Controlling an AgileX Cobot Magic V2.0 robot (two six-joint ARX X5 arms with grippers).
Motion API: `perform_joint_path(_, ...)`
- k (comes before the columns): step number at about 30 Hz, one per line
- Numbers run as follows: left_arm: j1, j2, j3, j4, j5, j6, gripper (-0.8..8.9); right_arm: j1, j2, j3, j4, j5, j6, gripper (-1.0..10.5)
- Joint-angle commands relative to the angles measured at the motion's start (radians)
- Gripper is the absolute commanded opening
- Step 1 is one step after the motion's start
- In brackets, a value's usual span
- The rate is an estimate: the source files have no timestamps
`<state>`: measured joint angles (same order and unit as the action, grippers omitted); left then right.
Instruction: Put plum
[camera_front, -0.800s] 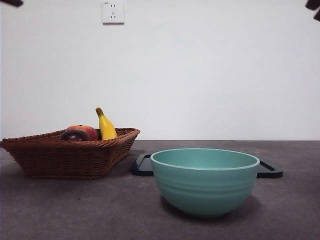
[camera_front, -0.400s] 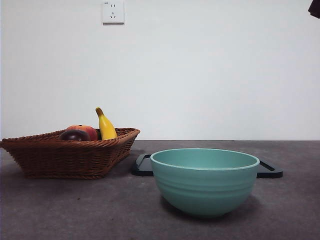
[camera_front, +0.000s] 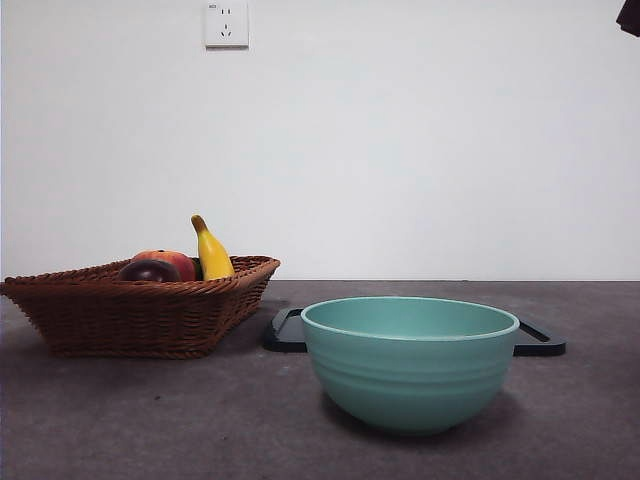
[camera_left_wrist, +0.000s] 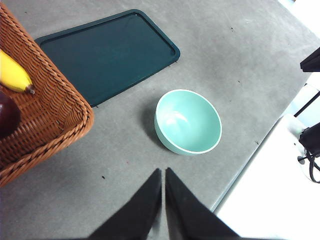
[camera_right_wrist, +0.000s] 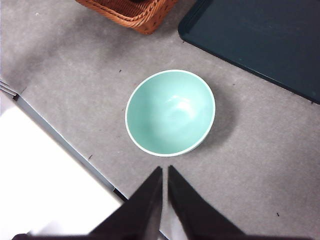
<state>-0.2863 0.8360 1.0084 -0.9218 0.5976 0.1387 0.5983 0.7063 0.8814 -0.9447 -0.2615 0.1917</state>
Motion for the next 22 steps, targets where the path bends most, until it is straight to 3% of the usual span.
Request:
perform_joint_path(1, 0.01, -0.036, 0.012, 0.034, 0.001, 0.074, 0.09, 0.007, 0.004, 0.018, 0.01, 0.0, 0.01, 0.1)
perform_joint_path(7, 0.14, -0.192, -0.118, 0.544, -0.01, 0.027, 0.09, 0.007, 0.004, 0.018, 0.01, 0.0, 0.01, 0.1)
perform_joint_path(10, 0.199, -0.293, -0.246, 0.748, -0.153, -0.048, 0.09, 0.007, 0.004, 0.018, 0.01, 0.0, 0.01, 0.1)
perform_joint_path(14, 0.256, -0.433, -0.409, 0.816, -0.357, -0.062, 0.09, 0.007, 0.004, 0.018, 0.01, 0.0, 0.01, 0.1)
perform_joint_path(22, 0.332, -0.669, -0.683, 0.817, -0.511, -0.061, 0.09, 0.007, 0.004, 0.018, 0.01, 0.0, 0.01, 0.1)
